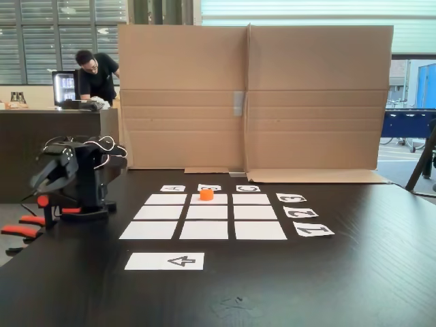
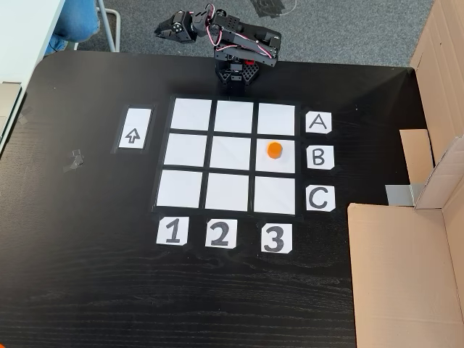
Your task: Pick up the round, orange token and place it in the grid on square B3.
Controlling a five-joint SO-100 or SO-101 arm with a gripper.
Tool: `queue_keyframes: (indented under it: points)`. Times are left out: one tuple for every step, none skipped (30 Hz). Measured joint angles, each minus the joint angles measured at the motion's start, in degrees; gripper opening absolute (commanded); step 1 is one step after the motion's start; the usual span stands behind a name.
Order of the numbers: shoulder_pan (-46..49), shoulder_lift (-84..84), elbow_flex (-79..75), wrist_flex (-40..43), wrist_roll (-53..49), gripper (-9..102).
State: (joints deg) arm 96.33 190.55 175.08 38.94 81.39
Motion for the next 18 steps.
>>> queue_keyframes:
  points:
    - [0.00,0.09,0.00,0.00,0.00,-1]
    - [0.00,-0.26,0.00,0.00,0.00,-1]
    - [0.26,-0.18,0.00,0.00,0.00,-1]
    - [0.44,-0.09,0.00,0.00,0.00,-1]
    - [0.44,-0.26,0.00,0.00,0.00,-1]
    - [0.53,-0.26,0.00,0.00,0.00,-1]
    - [0.53,-0.26,0.00,0.00,0.00,-1]
    - [0.53,-0.26,0.00,0.00,0.00,-1]
    - [0.53,-0.26,0.00,0.00,0.00,-1]
    - [0.53,-0.26,0.00,0.00,0.00,-1]
    - [0.53,-0.26,0.00,0.00,0.00,-1]
    - [0.53,-0.26,0.00,0.00,0.00,-1]
    - [0.53,-0.26,0.00,0.00,0.00,-1]
    - [0.53,-0.26,0.00,0.00,0.00,-1]
    - [0.53,-0.26,0.00,0.00,0.00,-1]
    - [0.53,-0.26,0.00,0.00,0.00,-1]
    - [0.53,-0.26,0.00,0.00,0.00,-1]
    - [0.53,-0.26,0.00,0.00,0.00,-1]
